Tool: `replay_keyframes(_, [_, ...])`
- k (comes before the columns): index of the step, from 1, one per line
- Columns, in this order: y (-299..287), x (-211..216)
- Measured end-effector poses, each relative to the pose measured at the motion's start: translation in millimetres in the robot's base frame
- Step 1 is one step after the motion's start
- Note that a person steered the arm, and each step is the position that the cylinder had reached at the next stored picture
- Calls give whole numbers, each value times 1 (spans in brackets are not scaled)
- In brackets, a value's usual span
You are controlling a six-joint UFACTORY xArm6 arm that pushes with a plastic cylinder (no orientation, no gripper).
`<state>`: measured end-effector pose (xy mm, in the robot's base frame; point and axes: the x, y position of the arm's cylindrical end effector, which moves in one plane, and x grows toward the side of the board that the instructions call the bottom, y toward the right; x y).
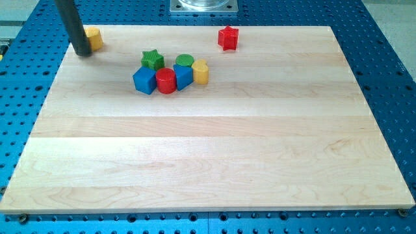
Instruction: Place the green star below the yellow hexagon
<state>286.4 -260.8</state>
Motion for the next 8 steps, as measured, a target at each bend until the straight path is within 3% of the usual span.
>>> replay_keyframes(2, [12,-10])
replay_keyframes(4, [131,6])
replay_keyframes(6, [205,31])
replay_keyframes(7, [192,46])
replay_keyframes(8, [124,48])
